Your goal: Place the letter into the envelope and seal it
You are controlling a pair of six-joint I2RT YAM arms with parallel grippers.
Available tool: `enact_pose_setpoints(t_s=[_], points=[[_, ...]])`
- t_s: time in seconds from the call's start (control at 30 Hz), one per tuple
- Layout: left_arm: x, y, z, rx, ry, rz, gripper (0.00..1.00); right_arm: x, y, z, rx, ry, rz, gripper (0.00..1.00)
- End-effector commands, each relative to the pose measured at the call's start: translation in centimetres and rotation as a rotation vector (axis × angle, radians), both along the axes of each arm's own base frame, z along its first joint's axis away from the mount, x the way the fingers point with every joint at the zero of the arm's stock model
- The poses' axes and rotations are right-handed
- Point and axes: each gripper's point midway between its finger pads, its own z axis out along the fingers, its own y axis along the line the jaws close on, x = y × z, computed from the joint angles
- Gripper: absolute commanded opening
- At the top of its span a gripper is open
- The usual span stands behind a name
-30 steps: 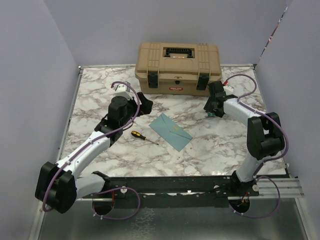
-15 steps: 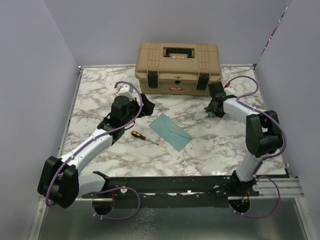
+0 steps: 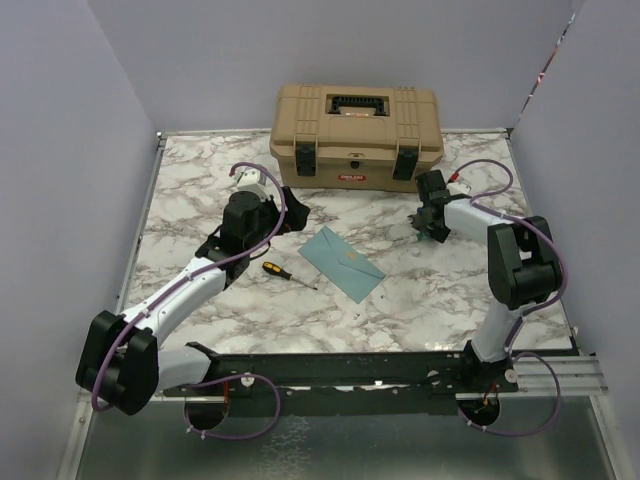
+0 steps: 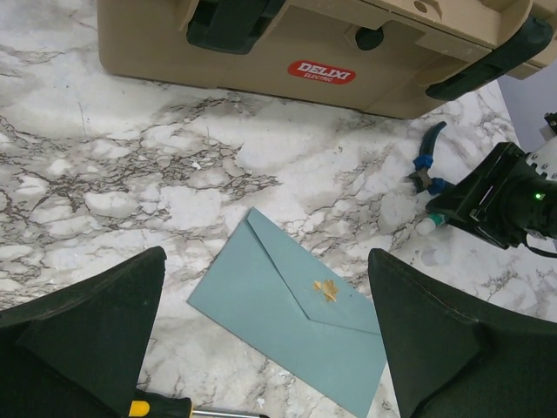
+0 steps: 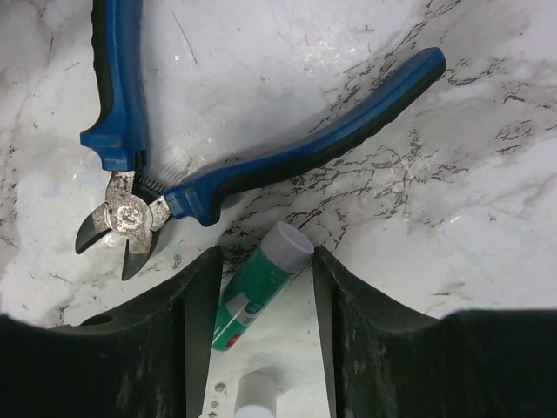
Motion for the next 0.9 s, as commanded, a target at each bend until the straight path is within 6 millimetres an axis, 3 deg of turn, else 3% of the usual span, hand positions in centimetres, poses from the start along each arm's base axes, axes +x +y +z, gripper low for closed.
enact_pose_setpoints(t_s=[0.0, 0.07, 0.23, 0.4, 0.63, 0.87], points=[[0.3, 0.0, 0.0, -0.007, -0.009, 0.004, 0.99, -0.5, -0.2, -1.1, 0.005, 0.026, -0.009, 0.49], [0.2, 0.0, -0.1, -0.007, -0.007, 0.004, 0.99, -0.6, -0.3, -0.9, 0.005, 0.022, -0.004, 0.47], [0.3, 0.0, 0.0, -0.012, -0.007, 0.003, 0.99, -0.9, -0.2, -0.8, 0.008, 0.027, 0.017, 0.28], [0.3, -0.2, 0.0, -0.048, 0.004, 0.013, 0.99, -1.0, -0.2, -0.2, 0.01, 0.011, 0.026, 0.17], [0.2, -1.6, -0.1, -0.099, 0.036, -0.047, 0.99, -0.5, 1.8, 4.8, 0.13, -0.168, 0.107, 0.15], [-0.9, -5.4, 2.3, -0.207, 0.003, -0.262, 0.99, 0.3, 6.5, 12.8, 0.335, -0.426, 0.329, 0.15]])
